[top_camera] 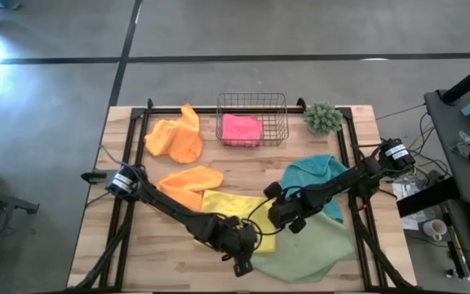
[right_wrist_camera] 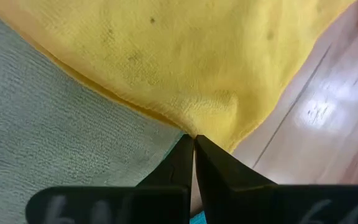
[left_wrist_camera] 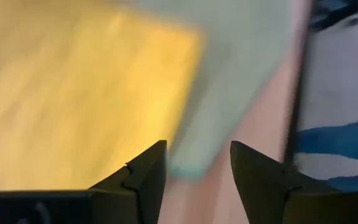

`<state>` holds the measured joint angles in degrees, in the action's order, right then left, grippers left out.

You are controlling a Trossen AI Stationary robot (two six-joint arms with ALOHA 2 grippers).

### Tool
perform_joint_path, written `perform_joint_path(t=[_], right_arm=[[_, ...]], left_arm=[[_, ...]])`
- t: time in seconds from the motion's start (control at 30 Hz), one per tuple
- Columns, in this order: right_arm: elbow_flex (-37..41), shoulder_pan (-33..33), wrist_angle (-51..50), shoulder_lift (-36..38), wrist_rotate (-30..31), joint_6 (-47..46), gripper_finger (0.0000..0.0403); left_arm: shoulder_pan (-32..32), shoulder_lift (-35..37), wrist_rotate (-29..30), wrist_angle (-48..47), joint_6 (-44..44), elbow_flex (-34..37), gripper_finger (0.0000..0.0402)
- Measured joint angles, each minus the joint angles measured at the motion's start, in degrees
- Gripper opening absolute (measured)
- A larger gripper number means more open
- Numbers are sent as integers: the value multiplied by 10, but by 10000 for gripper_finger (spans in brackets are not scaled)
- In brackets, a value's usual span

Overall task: Fold microfiber towels
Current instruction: Fold the yellow microfiber cloth

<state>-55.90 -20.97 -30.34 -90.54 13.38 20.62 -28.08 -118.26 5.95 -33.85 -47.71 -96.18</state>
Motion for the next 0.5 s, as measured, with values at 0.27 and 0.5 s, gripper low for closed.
perform_joint_path(t=[0.27,0.5], right_arm=[[-30,0,-69,1,-1,-57,8],[-57,0,-86,4,-1,-106,8]], left_arm=[[-40,0,-26,-164,-82,4,162],[-42,0,-34,-162,-108,93,162]])
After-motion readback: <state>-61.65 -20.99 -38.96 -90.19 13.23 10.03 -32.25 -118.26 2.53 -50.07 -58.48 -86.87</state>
